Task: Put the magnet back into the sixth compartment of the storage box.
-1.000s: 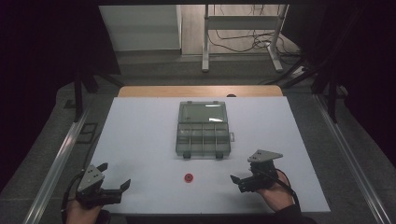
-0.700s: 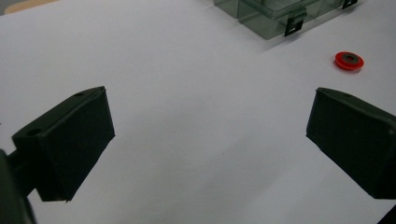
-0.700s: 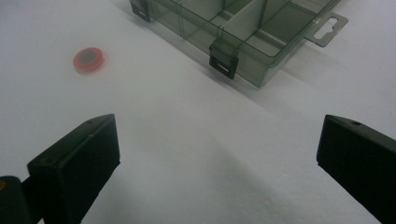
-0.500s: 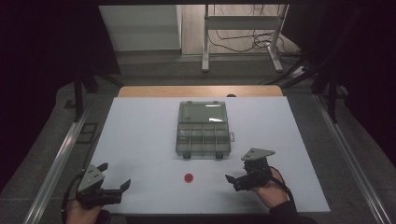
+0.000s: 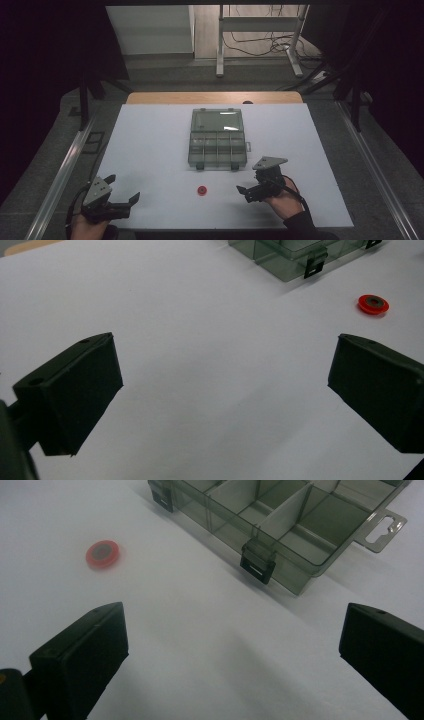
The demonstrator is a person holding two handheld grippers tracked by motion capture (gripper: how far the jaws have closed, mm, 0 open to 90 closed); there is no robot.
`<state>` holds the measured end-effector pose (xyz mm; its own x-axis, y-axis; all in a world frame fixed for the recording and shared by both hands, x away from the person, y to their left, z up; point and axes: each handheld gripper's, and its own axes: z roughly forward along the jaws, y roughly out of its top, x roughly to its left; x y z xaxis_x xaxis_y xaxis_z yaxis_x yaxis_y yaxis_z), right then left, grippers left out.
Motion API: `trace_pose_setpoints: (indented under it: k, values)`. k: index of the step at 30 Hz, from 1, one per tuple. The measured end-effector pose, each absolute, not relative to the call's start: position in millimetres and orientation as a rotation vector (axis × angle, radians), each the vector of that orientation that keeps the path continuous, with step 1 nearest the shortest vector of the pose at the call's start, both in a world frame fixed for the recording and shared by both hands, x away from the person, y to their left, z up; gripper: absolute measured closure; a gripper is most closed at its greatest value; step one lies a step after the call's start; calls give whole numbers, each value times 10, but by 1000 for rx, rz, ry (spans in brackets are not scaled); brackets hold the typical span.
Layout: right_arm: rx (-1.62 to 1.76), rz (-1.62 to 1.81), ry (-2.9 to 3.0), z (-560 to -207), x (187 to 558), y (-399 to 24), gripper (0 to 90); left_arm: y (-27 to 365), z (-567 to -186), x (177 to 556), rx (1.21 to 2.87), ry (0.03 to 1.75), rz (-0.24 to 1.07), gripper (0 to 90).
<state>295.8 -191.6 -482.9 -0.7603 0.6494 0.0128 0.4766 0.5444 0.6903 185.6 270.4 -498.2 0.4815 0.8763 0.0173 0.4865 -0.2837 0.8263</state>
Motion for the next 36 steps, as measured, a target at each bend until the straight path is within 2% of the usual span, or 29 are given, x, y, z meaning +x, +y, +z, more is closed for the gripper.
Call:
trace_pose_setpoints:
  k: [36]
  values:
    - [940,993,2581,-4856,3050,-1666,0,2716,-4981,1852,1926,1128,616,15]
